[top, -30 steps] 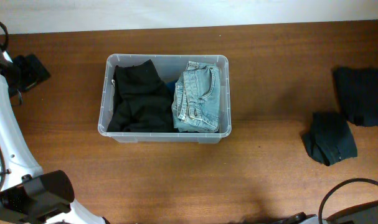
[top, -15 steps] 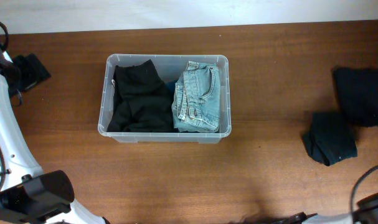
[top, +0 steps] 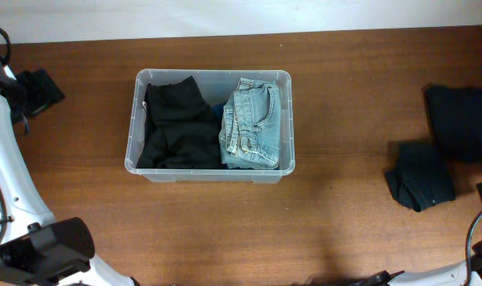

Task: Pack container
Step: 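Lower the right gripper and grasp the dark navy garment at the right edge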

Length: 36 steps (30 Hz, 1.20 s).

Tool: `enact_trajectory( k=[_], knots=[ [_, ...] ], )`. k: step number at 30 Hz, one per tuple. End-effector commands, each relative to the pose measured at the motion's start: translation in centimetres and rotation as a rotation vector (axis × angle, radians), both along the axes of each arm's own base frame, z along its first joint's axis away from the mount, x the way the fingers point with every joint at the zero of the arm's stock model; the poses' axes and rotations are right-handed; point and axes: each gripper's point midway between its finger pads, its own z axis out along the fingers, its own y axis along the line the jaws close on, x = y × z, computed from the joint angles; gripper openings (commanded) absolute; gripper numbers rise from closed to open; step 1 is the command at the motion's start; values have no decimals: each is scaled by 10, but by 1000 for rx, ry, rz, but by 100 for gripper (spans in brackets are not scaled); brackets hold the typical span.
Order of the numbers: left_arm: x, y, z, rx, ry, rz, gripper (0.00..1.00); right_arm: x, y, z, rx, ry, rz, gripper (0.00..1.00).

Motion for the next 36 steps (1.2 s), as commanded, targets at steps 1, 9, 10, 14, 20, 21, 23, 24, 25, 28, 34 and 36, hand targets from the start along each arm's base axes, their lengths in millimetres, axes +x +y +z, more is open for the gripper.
enact_trajectory(
  k=[1,9,10,14,20,21,23,24,25,28,34,36],
  knots=[
    [-3,-1,13,8,-38,9,99,13,10,-18,-32,74,35,98],
    [-3,-1,13,8,-39,9,99,46,24,-18,-34,59,59,98],
    [-3,-1,13,8,-38,9,99,47,24,-20,-33,59,59,98],
    [-3,-1,13,8,-38,9,99,43,21,-26,-20,67,50,98],
    [-3,-1,13,8,-38,9,99,38,11,-32,-28,61,35,98],
    [-3,-1,13,8,-38,9,100,38,10,-33,-31,56,35,98],
    [-3,-1,13,8,-38,9,99,40,9,-35,-36,48,37,99],
    [-3,-1,13,8,-38,9,99,41,7,-37,-40,44,38,98],
    [-3,-1,13,8,-38,9,99,42,6,-38,-45,40,38,99],
    [-3,-1,13,8,-38,9,99,45,2,-43,-55,32,35,99],
    [-3,-1,13,8,-38,9,99,49,-3,-61,-35,20,22,98],
    [-3,-1,13,8,-38,9,100,52,-3,-66,-31,15,23,98]
  ],
)
